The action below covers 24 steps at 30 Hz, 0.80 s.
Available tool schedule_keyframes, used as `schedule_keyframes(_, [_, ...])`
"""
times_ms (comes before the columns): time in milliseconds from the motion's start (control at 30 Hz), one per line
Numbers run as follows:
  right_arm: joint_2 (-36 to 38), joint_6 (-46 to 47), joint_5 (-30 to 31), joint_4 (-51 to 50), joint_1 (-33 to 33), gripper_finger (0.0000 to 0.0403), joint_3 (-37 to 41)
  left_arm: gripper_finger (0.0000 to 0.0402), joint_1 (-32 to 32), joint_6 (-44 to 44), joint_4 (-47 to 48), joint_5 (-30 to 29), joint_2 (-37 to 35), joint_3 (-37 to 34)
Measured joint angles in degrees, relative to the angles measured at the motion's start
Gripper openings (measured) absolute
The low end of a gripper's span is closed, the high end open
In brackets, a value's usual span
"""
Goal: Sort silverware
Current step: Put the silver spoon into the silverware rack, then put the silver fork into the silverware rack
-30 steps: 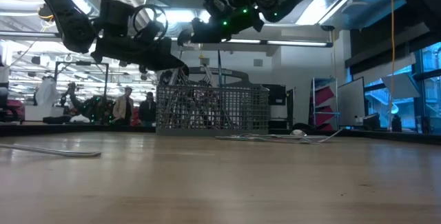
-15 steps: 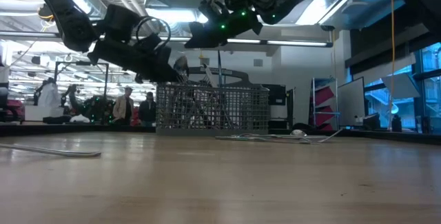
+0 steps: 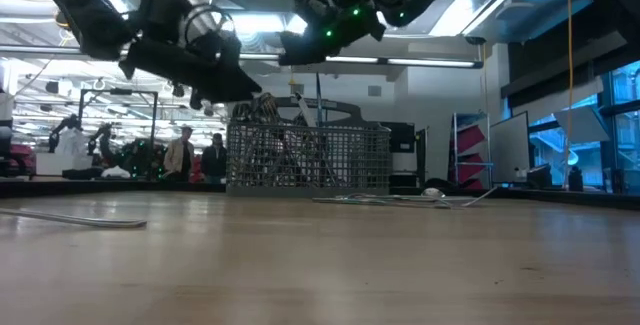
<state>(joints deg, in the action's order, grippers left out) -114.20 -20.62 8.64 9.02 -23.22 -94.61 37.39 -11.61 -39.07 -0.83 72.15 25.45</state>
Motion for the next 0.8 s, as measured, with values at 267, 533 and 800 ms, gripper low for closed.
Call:
schedule_keyframes(267, [6.02, -1.10, -1.32, -1.81, 0.00, 0.0025, -0.02, 0.0148, -1.21, -1.86, 8.22, 4.50, -13.51, 0.00])
schedule_keyframes(533, [13.23, -0.57, -12.45, -13.15, 1.24, 0.0026, -0.02, 0.0144, -9.35, -6.15, 21.02, 18.21, -26.55, 0.02])
schedule_keyframes(800, [16.06, -0.68, -16.36, -21.85, 8.01, 0.0026, -0.02, 0.0132, -26.07, -14.83, 33.94, 21.59, -32.49, 0.02])
